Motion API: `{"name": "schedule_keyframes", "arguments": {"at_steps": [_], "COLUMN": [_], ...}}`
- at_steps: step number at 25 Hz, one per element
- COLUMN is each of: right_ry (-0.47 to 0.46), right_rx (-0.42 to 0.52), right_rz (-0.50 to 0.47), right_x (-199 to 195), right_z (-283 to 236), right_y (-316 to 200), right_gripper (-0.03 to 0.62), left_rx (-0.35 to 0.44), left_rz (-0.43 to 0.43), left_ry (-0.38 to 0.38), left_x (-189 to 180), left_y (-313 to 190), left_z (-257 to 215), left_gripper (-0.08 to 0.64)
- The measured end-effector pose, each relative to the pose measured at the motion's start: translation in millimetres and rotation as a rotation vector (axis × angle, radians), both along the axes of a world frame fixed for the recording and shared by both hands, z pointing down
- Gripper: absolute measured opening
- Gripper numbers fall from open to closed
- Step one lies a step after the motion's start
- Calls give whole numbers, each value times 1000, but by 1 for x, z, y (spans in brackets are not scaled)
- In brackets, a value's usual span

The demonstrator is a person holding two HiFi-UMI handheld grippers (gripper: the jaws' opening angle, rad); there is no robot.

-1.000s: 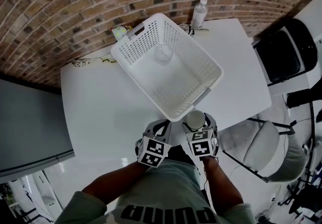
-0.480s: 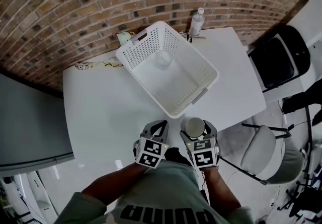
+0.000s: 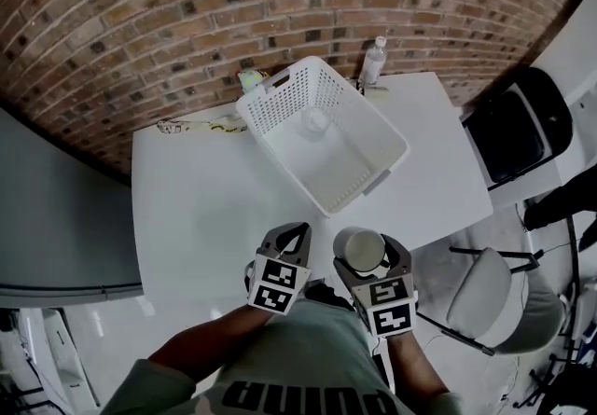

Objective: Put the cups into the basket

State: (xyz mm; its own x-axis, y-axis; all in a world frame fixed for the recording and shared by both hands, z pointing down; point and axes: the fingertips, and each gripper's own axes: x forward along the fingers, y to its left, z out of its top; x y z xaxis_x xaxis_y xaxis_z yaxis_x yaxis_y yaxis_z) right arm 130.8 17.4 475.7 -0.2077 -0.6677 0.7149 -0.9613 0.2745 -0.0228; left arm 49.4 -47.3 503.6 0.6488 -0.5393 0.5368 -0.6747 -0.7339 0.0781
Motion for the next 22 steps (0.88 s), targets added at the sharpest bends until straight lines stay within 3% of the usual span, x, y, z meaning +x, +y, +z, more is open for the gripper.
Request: {"name": "schedule_keyframes", "arguments": {"at_steps": [12, 22], "right_ry": [-22, 42], "right_rx": [135, 174], "right_rz": [-141, -245], "right_x": [-33, -27], "right_z": [-76, -97], "right_y": [-28, -85], "right_gripper": [405, 405], "left_rx": [77, 125], "left_rz": [-130, -235], "left_ry": [45, 38], "left_x": [-37, -62], "left_y": [-23, -56], "left_z": [-52, -74], "left_gripper": [3, 3]}}
